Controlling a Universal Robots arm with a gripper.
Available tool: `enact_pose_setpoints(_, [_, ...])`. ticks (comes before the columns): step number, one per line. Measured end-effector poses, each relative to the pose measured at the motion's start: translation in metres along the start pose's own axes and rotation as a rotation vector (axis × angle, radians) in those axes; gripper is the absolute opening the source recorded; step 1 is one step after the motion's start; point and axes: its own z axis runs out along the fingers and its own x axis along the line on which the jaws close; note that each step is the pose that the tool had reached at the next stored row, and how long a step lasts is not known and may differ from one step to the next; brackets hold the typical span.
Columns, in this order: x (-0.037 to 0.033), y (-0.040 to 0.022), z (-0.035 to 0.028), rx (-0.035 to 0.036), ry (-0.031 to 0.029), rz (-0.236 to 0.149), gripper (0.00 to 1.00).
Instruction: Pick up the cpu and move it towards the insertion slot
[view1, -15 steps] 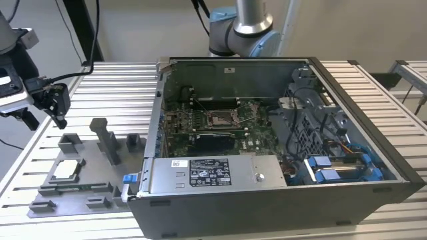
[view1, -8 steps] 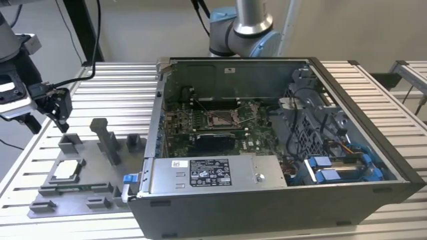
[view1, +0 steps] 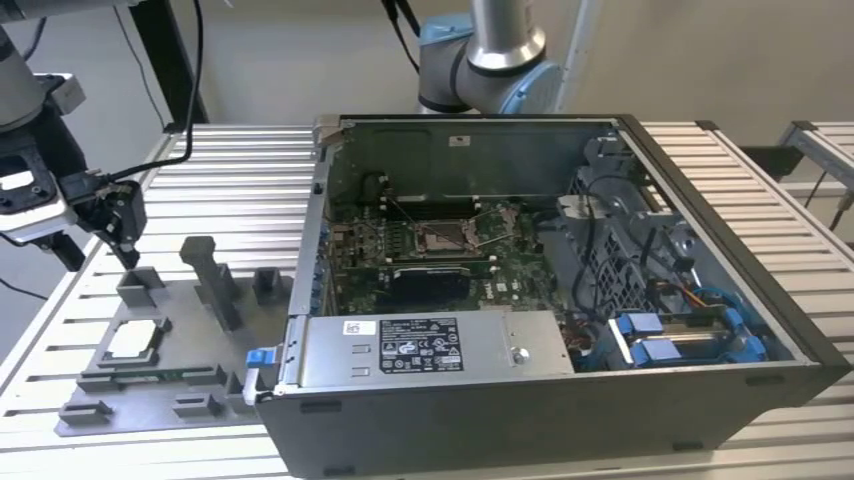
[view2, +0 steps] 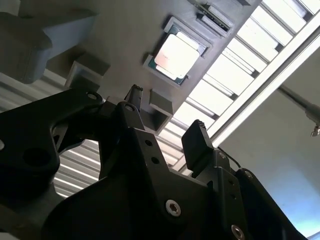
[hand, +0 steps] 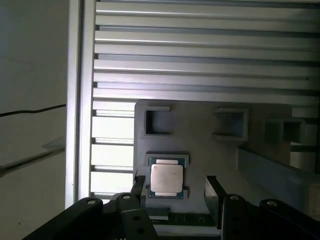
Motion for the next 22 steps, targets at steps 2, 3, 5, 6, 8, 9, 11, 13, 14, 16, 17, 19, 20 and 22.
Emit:
enact_pose_setpoints(2, [0.0,0.0,0.0002,-0.0001,-0.0001,0.0,1.0])
enact_pose_setpoints(3, [0.0,0.0,0.0005,-0.0002,-0.0003,0.0,1.0])
enact_pose_setpoints(5, [0.0,-0.0001,0.0019,-0.0004,-0.0005,0.0,1.0])
enact_pose_setpoints(6, [0.0,-0.0001,0.0027,-0.0002,-0.0002,0.0,1.0])
enact_pose_setpoints(8, [0.0002,-0.0002,0.0048,-0.0002,-0.0003,0.0,1.0])
enact_pose_setpoints(9, [0.0004,-0.0002,0.0058,-0.0002,-0.0003,0.0,1.0])
enact_pose_setpoints(11, [0.0008,-0.0003,0.008,-0.0001,-0.0002,0.0,1.0])
enact_pose_setpoints(13, [0.0011,-0.0007,0.0104,-0.0001,-0.0002,0.0,1.0])
enact_pose_setpoints(14, [0.0012,-0.0012,0.0117,-0.0001,-0.0001,0.0,1.0])
enact_pose_setpoints(16, [0.0013,-0.0027,0.015,-0.0001,-0.0001,0.0,1.0])
enact_pose_setpoints(17, [0.0015,-0.0039,0.0167,-0.0001,0.0,0.0,1.0])
enact_pose_setpoints(19, [0.0023,-0.0082,0.0203,-0.0002,-0.0002,0.0,1.0])
enact_pose_setpoints(20, [0.0027,-0.0105,0.022,-0.0001,-0.0001,0.0,1.0])
enact_pose_setpoints(22, [0.0034,-0.0157,0.0254,-0.0001,-0.0001,0.0,1.0])
